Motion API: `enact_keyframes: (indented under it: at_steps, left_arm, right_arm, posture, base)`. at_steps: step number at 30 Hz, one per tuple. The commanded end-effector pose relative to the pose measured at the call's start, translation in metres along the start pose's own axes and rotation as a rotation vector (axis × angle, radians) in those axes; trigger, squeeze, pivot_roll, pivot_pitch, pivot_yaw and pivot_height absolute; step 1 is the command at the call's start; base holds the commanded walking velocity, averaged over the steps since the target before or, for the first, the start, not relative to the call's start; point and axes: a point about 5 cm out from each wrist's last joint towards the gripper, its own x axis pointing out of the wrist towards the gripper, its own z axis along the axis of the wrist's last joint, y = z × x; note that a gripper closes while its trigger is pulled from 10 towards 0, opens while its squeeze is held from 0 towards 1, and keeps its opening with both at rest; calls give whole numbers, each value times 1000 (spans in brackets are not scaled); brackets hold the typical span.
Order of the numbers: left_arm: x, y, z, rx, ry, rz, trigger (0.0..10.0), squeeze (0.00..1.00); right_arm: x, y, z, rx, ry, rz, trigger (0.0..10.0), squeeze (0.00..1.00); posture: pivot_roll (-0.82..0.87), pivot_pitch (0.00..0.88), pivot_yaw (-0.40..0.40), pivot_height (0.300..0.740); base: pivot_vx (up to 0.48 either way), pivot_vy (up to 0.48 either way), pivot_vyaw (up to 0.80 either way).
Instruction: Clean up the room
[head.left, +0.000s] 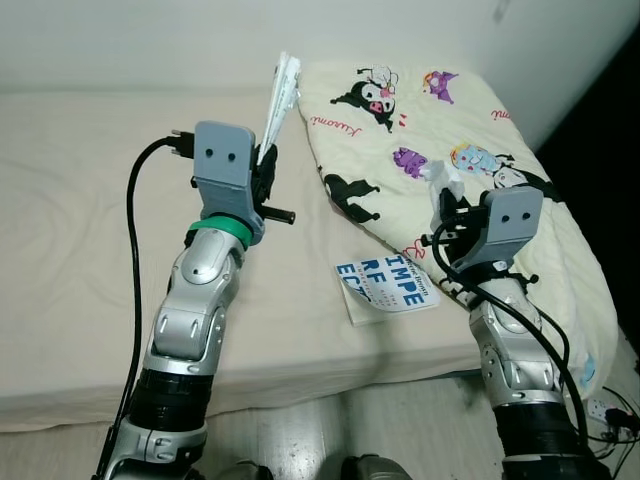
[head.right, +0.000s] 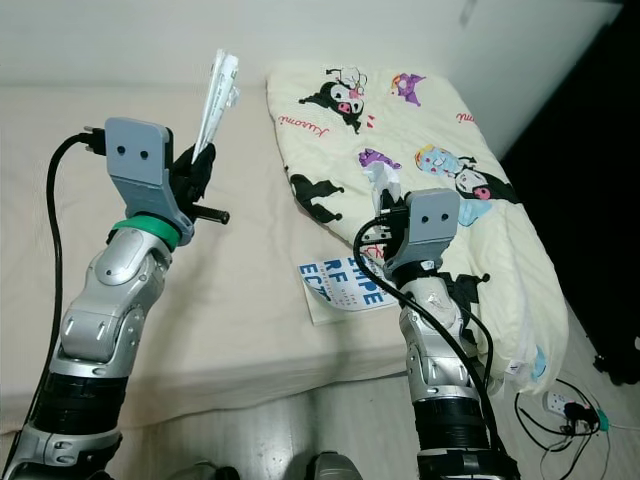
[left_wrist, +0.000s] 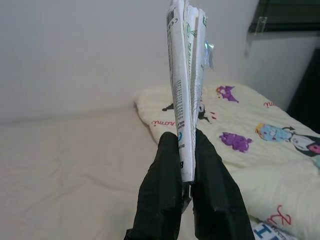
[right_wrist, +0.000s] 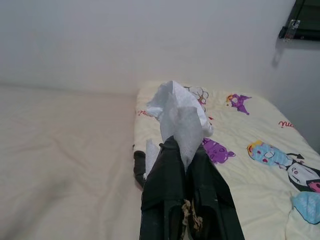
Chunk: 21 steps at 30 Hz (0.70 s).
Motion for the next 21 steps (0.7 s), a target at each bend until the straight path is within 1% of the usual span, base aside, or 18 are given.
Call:
enact_keyframes:
  at_steps: [1, 11, 14, 18, 21]
  left_arm:
    - [-4, -2, -11, -11, 47, -18, 10000, 0]
    - [-6, 0, -19, -2, 69, -19, 10000, 0]
    - [-6, 0, -20, -2, 69, -19, 10000, 0]
    - [-7, 0, -20, -1, 69, -18, 10000, 0]
    - [-7, 0, -20, 0, 69, -18, 10000, 0]
  right_arm:
    - [-4, 4, -6, 17, 19, 1, 10000, 0]
    - [0, 20, -3, 49, -7, 32, 10000, 0]
    - [1, 22, -2, 50, -12, 35, 10000, 0]
    - [2, 23, -1, 24, -16, 30, 10000, 0]
    - [2, 22, -2, 11, -7, 18, 10000, 0]
  posture:
    - [-72, 61, 11, 737]
    - [-68, 50, 22, 737]
    - [-67, 49, 24, 737]
    - [-65, 48, 25, 737]
    - [-65, 48, 25, 737]
  base:
    - [0, 0, 0]
    - [0, 0, 0]
    - [0, 0, 0]
    - [0, 0, 0]
    - [0, 0, 506]
